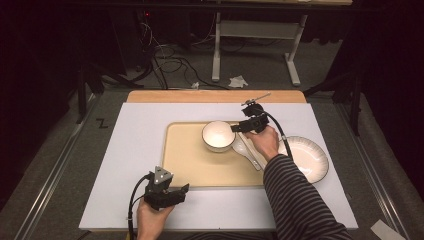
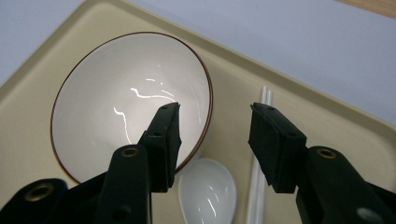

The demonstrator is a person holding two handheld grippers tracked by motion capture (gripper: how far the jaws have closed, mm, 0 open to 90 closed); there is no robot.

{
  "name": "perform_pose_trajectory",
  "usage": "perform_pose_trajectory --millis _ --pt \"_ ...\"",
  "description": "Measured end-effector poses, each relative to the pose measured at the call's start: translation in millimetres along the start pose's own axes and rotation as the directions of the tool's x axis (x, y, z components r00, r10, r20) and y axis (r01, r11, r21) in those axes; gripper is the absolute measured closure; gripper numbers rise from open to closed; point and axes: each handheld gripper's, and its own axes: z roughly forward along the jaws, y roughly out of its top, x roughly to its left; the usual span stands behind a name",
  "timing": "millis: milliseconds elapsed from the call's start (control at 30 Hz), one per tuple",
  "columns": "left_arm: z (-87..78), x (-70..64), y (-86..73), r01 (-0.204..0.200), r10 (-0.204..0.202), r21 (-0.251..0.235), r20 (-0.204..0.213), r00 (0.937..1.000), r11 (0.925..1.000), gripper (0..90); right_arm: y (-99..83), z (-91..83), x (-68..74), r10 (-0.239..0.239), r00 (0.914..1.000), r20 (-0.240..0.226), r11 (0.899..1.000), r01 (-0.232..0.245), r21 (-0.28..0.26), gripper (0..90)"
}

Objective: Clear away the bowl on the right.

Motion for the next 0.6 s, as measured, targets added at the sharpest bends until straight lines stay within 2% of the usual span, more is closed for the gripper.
perform_pose_trajectory --millis 333,567,600 --pt "3.4 -3.9 -1.7 -0.013 0.013 0.015 0.017 0.9998 0.9998 33.2 -2.8 -27.4 4.7 -0.042 0.999 0.014 0.998 0.043 -0.046 56.3" --pt "8.3 -4.3 -2.1 -0.007 0.005 0.037 0.033 0.9994 0.9993 33.1 -11.1 -45.8 3.6 -0.088 0.995 0.047 0.996 0.089 -0.027 56.4" --pt "8.5 -4.6 -2.0 -0.009 0.008 0.037 0.034 0.9994 0.9993 33.1 -13.4 -48.9 4.0 -0.1 0.9935 0.054 0.994 0.102 -0.041 56.4"
